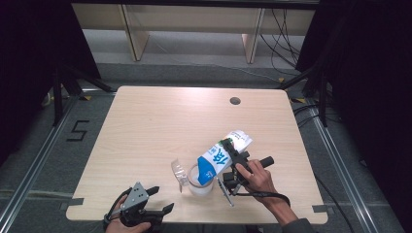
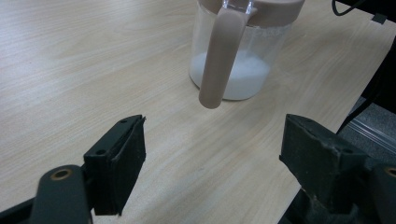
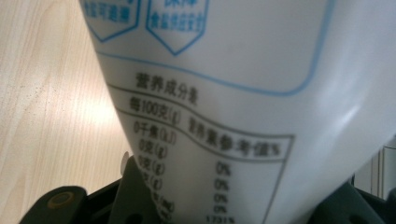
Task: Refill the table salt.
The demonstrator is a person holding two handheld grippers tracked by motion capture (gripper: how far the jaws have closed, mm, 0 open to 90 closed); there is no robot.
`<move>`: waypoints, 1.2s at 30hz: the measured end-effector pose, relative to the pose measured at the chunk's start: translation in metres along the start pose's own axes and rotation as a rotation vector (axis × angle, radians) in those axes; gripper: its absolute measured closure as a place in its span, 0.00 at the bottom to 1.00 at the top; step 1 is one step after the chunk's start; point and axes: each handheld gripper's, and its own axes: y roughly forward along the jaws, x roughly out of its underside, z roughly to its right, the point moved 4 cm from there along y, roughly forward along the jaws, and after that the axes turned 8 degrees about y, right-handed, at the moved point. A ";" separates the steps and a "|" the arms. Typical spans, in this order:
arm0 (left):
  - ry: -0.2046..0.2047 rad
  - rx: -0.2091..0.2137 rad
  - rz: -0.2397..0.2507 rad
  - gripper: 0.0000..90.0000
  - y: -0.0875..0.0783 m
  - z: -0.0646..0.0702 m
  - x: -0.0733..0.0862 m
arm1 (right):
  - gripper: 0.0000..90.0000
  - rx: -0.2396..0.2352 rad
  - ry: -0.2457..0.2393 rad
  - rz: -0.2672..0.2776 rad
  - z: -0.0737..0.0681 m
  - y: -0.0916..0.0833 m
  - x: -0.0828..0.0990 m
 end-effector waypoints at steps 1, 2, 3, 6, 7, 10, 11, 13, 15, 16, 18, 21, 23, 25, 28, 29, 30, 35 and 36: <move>-0.002 0.002 0.001 0.24 0.000 0.000 0.000 | 0.67 -0.002 -0.004 0.001 0.000 0.000 0.000; -0.001 0.000 0.001 0.24 0.000 0.000 0.000 | 0.67 -0.004 -0.025 0.005 0.001 0.001 0.000; 0.000 -0.004 -0.003 0.24 -0.001 0.000 0.000 | 0.67 -0.002 -0.024 0.006 0.001 0.001 0.000; 0.000 0.000 -0.001 0.24 0.000 0.000 0.000 | 0.67 -0.004 -0.028 0.000 0.001 0.000 0.000; 0.000 0.000 0.001 0.24 0.000 0.000 0.000 | 0.67 -0.002 -0.027 0.004 0.001 0.001 0.000; 0.005 0.000 0.000 0.24 0.000 0.000 0.000 | 0.68 0.004 -0.009 0.002 0.000 0.001 -0.001; 0.008 -0.001 -0.002 0.24 0.000 0.000 0.000 | 0.68 0.004 -0.012 0.003 0.000 0.001 -0.001; 0.015 -0.001 -0.001 0.24 0.000 -0.001 0.000 | 0.68 0.005 -0.012 0.002 0.000 0.001 -0.001; -0.001 0.000 0.001 0.24 0.000 0.000 0.000 | 0.68 0.004 -0.011 0.001 0.000 0.001 -0.001; -0.001 0.000 0.001 0.24 0.000 0.000 0.000 | 0.68 0.004 -0.011 0.001 0.000 0.001 -0.001; -0.003 -0.005 0.004 0.24 0.000 0.001 0.000 | 0.68 0.004 -0.016 0.004 0.000 0.001 -0.002; 0.005 -0.001 0.001 0.24 0.000 -0.001 0.000 | 0.68 0.018 -0.069 0.034 0.005 0.002 -0.004; 0.000 -0.005 -0.001 0.24 0.000 0.000 0.000 | 0.68 0.010 -0.028 0.012 0.002 0.001 -0.002; -0.002 -0.002 0.004 0.24 0.000 0.000 0.000 | 0.68 0.009 -0.026 0.011 0.001 0.001 -0.002; 0.000 -0.003 0.002 0.24 0.000 0.000 0.000 | 0.68 0.017 -0.066 0.032 0.005 0.001 -0.004; 0.001 -0.007 -0.002 0.24 -0.001 0.000 0.000 | 0.68 0.013 -0.083 0.033 0.005 0.001 -0.004; 0.001 -0.006 -0.001 0.24 0.000 0.000 0.000 | 0.69 0.014 -0.087 0.036 0.006 0.002 -0.004; 0.001 -0.006 0.000 0.24 -0.001 0.000 0.000 | 0.69 0.015 -0.098 0.046 0.006 0.002 -0.004; 0.001 -0.007 0.000 0.24 0.000 0.000 0.000 | 0.69 0.014 -0.100 0.048 0.006 0.002 -0.004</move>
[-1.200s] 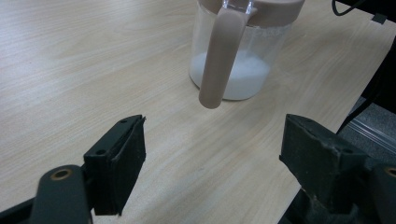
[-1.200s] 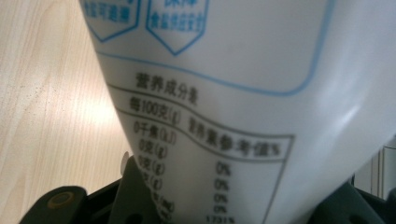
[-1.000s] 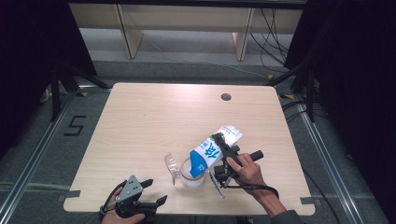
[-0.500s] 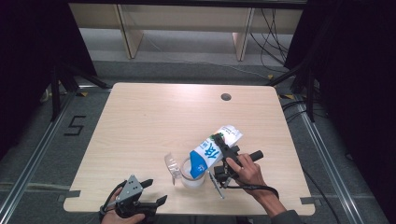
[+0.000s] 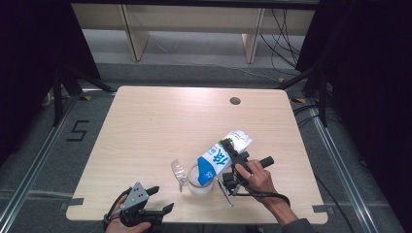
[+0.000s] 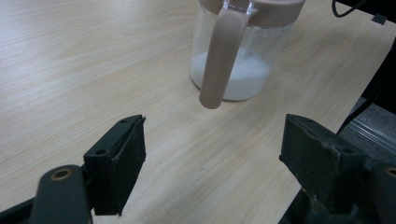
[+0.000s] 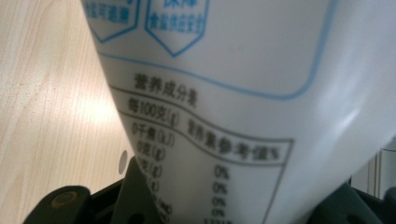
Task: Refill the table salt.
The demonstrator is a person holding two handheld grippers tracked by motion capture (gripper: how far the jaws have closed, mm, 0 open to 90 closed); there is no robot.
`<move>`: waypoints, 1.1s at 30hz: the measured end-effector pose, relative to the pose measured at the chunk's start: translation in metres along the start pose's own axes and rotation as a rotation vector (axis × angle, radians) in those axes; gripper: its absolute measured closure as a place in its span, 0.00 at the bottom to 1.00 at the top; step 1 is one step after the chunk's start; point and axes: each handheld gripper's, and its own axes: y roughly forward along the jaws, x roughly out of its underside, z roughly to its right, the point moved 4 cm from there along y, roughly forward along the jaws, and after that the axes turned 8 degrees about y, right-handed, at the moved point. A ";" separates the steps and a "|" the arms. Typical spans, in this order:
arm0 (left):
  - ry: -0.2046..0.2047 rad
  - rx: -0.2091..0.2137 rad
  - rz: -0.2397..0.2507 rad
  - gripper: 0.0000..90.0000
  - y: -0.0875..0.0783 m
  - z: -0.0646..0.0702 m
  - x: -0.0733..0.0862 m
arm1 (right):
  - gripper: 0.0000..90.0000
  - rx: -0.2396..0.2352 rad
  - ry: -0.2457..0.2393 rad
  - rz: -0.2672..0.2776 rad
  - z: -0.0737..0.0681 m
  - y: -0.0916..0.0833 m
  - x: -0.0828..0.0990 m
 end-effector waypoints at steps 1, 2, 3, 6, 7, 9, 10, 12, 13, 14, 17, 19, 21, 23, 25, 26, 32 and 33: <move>0.000 0.000 0.000 0.24 0.000 0.000 0.000 | 0.69 -0.002 0.042 -0.017 -0.003 -0.001 0.001; -0.001 0.000 0.001 0.24 0.000 0.000 0.000 | 0.69 0.000 0.042 -0.015 -0.003 -0.001 0.001; -0.001 0.000 0.001 0.24 0.000 0.000 0.000 | 0.69 -0.001 0.034 -0.013 -0.003 -0.001 0.001; 0.000 0.001 -0.001 0.24 0.000 0.000 0.000 | 0.69 0.004 -0.002 0.000 0.000 0.000 0.000; 0.000 0.001 -0.001 0.24 0.000 0.000 0.000 | 0.69 0.004 -0.002 0.000 0.000 0.000 0.000; 0.000 0.000 -0.001 0.24 0.000 0.000 0.000 | 0.69 0.006 0.007 -0.002 0.000 0.000 0.000; 0.000 0.001 -0.001 0.24 0.000 0.000 0.000 | 0.69 0.006 0.012 -0.005 -0.001 0.000 0.000; 0.000 0.002 0.001 0.24 0.000 0.000 0.000 | 0.69 0.009 0.019 -0.005 -0.001 0.000 0.000; -0.002 0.001 0.001 0.24 0.000 0.000 0.000 | 0.70 0.010 0.024 -0.005 -0.001 0.000 0.000; -0.002 0.001 0.001 0.24 0.000 0.000 0.000 | 0.70 0.010 0.024 -0.005 -0.001 0.000 0.000; 0.000 0.000 -0.001 0.24 0.000 0.000 0.000 | 0.70 0.010 0.023 -0.006 0.000 0.000 0.000; 0.000 0.000 0.000 0.24 0.000 0.000 0.000 | 0.70 0.011 0.020 -0.007 0.000 0.000 0.000; 0.000 0.000 -0.001 0.24 0.000 0.000 0.000 | 0.70 0.007 0.046 -0.017 -0.002 -0.001 0.001; -0.002 0.000 0.002 0.24 0.000 0.000 0.000 | 0.70 0.008 0.046 -0.018 -0.002 -0.001 0.000; 0.000 0.000 0.001 0.24 0.000 0.000 0.000 | 0.70 0.007 0.045 -0.018 -0.002 -0.001 0.000; 0.001 -0.001 -0.002 0.24 0.000 0.000 0.000 | 0.70 0.007 0.044 -0.018 -0.002 -0.001 0.000; -0.007 -0.001 0.003 0.24 0.000 0.001 -0.001 | 0.70 0.007 0.044 -0.017 -0.002 -0.001 0.001; -0.005 -0.003 0.000 0.24 -0.001 0.001 0.000 | 0.70 0.007 0.044 -0.017 -0.002 -0.001 0.001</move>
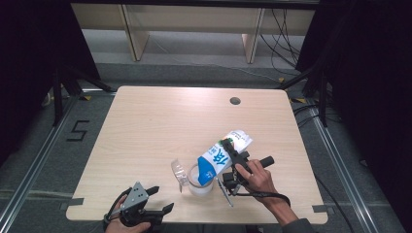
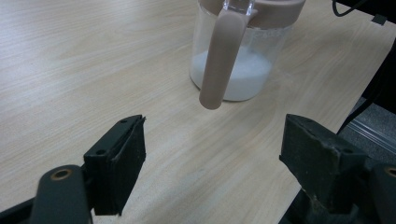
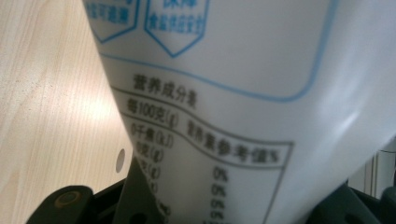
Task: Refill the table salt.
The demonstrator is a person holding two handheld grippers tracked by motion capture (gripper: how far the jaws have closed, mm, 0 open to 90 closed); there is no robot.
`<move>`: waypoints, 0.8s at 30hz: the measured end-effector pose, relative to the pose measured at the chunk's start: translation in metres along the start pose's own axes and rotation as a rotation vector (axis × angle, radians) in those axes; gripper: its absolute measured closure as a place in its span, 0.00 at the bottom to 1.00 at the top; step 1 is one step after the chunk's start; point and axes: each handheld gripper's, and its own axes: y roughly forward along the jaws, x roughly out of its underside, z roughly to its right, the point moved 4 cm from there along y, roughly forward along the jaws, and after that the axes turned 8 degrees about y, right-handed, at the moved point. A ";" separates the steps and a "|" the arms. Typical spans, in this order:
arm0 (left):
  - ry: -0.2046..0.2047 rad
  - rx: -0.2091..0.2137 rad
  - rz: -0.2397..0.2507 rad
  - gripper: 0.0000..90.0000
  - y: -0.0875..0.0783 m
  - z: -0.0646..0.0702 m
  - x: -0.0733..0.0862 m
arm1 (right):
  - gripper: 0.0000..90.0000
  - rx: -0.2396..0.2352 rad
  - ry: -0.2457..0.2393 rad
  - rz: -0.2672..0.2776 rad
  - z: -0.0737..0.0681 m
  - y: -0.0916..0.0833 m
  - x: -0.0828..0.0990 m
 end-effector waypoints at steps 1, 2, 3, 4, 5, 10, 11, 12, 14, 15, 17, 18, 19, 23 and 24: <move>0.000 0.000 0.001 0.24 0.000 0.000 0.000 | 0.70 0.001 -0.001 0.000 0.000 0.000 0.000; 0.001 0.003 0.002 0.24 0.000 0.000 0.000 | 0.70 0.001 -0.001 -0.001 0.000 0.000 0.000; 0.003 0.005 0.002 0.24 0.000 -0.001 0.000 | 0.70 0.002 -0.002 -0.001 0.000 0.000 0.000; 0.002 -0.002 -0.003 0.24 0.000 -0.001 0.000 | 0.70 -0.010 0.005 -0.019 -0.001 -0.001 0.000; -0.001 -0.001 0.000 0.24 0.000 0.000 0.000 | 0.70 -0.014 -0.005 -0.020 -0.001 -0.001 0.000; -0.003 0.005 0.008 0.24 0.001 0.000 0.000 | 0.71 -0.011 0.004 -0.020 -0.001 -0.002 0.000; -0.003 0.005 0.008 0.24 0.001 0.000 0.000 | 0.71 -0.011 0.004 -0.020 -0.001 -0.002 0.000; -0.001 0.002 0.004 0.24 0.001 0.000 0.000 | 0.71 -0.011 -0.003 -0.015 0.000 -0.001 0.000; -0.004 0.001 0.003 0.24 0.000 0.000 0.000 | 0.71 -0.011 0.002 -0.017 -0.001 -0.001 0.000; 0.000 -0.001 0.000 0.24 0.000 0.000 0.000 | 0.71 -0.011 0.004 -0.018 -0.001 -0.001 0.000; -0.003 0.000 0.004 0.24 0.000 0.000 0.000 | 0.71 -0.011 0.004 -0.020 -0.001 -0.002 0.000; -0.003 0.000 0.003 0.24 0.000 0.000 0.000 | 0.71 -0.012 0.004 -0.021 -0.001 -0.002 0.000; -0.004 0.000 0.004 0.24 0.000 0.000 0.000 | 0.71 -0.013 0.005 -0.021 -0.001 -0.002 0.000; -0.004 0.000 0.003 0.24 0.000 0.000 0.000 | 0.71 -0.012 0.006 -0.021 -0.001 -0.002 0.000; -0.003 0.000 0.004 0.24 0.000 0.000 0.000 | 0.71 -0.012 0.006 -0.021 -0.001 -0.002 0.000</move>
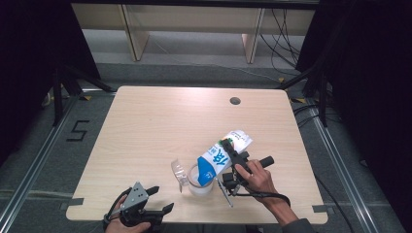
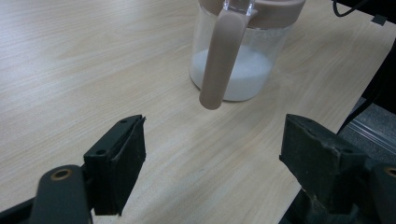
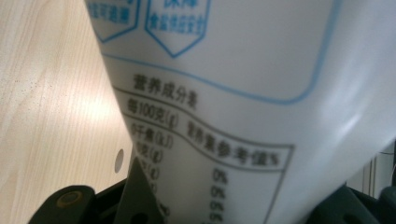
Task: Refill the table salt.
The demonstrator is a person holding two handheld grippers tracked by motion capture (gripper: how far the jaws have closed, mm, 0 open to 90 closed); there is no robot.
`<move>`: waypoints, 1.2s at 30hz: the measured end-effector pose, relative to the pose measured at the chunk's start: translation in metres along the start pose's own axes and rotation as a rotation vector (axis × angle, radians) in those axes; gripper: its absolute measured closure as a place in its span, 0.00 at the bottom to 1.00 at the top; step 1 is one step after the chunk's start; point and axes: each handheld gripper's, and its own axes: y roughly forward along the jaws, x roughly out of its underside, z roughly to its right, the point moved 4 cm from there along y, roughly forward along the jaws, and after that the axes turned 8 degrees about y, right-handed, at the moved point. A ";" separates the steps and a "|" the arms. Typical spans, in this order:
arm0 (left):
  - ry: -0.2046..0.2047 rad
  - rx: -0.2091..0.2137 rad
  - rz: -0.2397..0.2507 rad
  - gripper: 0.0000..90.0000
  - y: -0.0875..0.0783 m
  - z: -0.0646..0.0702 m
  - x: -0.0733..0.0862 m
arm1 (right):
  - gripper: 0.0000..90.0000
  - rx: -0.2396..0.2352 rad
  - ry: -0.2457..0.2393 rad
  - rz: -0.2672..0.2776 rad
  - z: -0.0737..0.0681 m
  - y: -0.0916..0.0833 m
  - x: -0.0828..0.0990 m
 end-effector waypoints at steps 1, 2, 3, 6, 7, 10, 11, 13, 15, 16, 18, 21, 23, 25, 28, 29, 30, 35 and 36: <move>0.000 -0.001 0.000 0.24 0.000 0.000 0.000 | 0.71 -0.001 0.000 0.000 0.000 0.000 0.000; 0.000 0.000 -0.001 0.24 0.000 0.000 0.000 | 0.71 -0.001 0.000 0.000 0.000 0.000 0.000; 0.000 0.000 -0.001 0.24 0.000 0.000 0.000 | 0.71 -0.003 -0.011 0.001 0.000 0.000 0.000; 0.003 -0.001 -0.002 0.24 0.000 0.000 0.000 | 0.71 -0.004 -0.012 0.001 0.001 0.000 0.001; 0.004 -0.001 -0.004 0.24 0.000 0.000 0.000 | 0.71 -0.004 -0.012 0.001 0.001 0.000 0.001; 0.002 -0.002 -0.002 0.24 0.000 0.000 0.000 | 0.71 -0.001 -0.030 0.011 0.002 0.001 0.000; 0.003 -0.002 -0.004 0.24 0.000 -0.001 0.000 | 0.71 -0.001 -0.028 0.011 0.002 0.001 0.000; 0.001 -0.001 -0.001 0.24 0.000 0.000 0.000 | 0.71 0.009 -0.035 0.019 0.004 0.001 -0.002; 0.001 0.000 0.000 0.24 0.000 0.000 0.000 | 0.71 0.009 -0.036 0.019 0.004 0.001 -0.002; 0.004 -0.002 -0.005 0.24 0.000 -0.001 0.000 | 0.71 0.008 -0.036 0.019 0.004 0.001 -0.002; 0.008 0.001 -0.006 0.24 -0.001 -0.001 0.000 | 0.71 -0.001 -0.008 0.002 0.001 0.000 0.000; 0.001 0.000 0.001 0.24 0.000 -0.001 0.000 | 0.71 -0.002 0.001 -0.001 0.000 0.000 0.000; 0.007 -0.002 -0.007 0.24 -0.001 -0.001 0.000 | 0.71 0.001 -0.054 0.020 0.004 0.001 -0.001; 0.000 -0.003 -0.002 0.24 0.000 0.000 0.000 | 0.71 0.001 -0.062 0.024 0.005 0.001 -0.002; 0.007 -0.003 -0.008 0.24 -0.001 -0.001 0.000 | 0.71 0.006 -0.038 0.020 0.003 0.001 -0.002; 0.000 -0.003 -0.002 0.24 0.000 -0.001 0.000 | 0.71 0.000 -0.055 0.021 0.004 0.001 -0.002; -0.001 -0.003 -0.002 0.24 0.000 0.000 0.000 | 0.71 -0.004 0.002 0.000 0.000 0.000 0.000; 0.008 -0.002 -0.009 0.24 -0.001 -0.001 0.000 | 0.71 -0.001 -0.068 0.026 0.005 0.001 -0.001; 0.006 -0.003 -0.007 0.24 -0.001 -0.001 0.000 | 0.71 0.005 -0.047 0.023 0.004 0.001 -0.001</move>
